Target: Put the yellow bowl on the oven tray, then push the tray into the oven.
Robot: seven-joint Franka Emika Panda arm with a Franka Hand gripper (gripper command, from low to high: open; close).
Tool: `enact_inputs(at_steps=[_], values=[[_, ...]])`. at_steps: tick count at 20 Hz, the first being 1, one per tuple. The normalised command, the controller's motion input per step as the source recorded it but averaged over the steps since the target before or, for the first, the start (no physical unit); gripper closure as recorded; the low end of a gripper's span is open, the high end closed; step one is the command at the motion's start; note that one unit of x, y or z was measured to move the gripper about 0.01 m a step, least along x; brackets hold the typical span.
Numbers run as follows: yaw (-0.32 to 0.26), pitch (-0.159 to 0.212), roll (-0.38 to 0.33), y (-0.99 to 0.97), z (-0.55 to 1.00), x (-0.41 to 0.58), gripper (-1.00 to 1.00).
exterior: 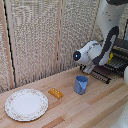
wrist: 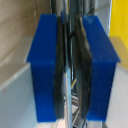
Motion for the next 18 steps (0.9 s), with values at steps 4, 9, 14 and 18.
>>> enact_inputs(at_steps=[4, 9, 14, 18], values=[[-0.001, 0.064, 0.199, -0.44, 0.59, 0.120, 1.00], [-0.002, 0.039, 0.192, -0.46, 0.63, 0.161, 1.00], [0.000, 0.049, 0.151, -0.75, 0.59, 0.265, 1.00], [0.000, 0.044, 0.084, -0.97, 0.42, 0.208, 1.00]])
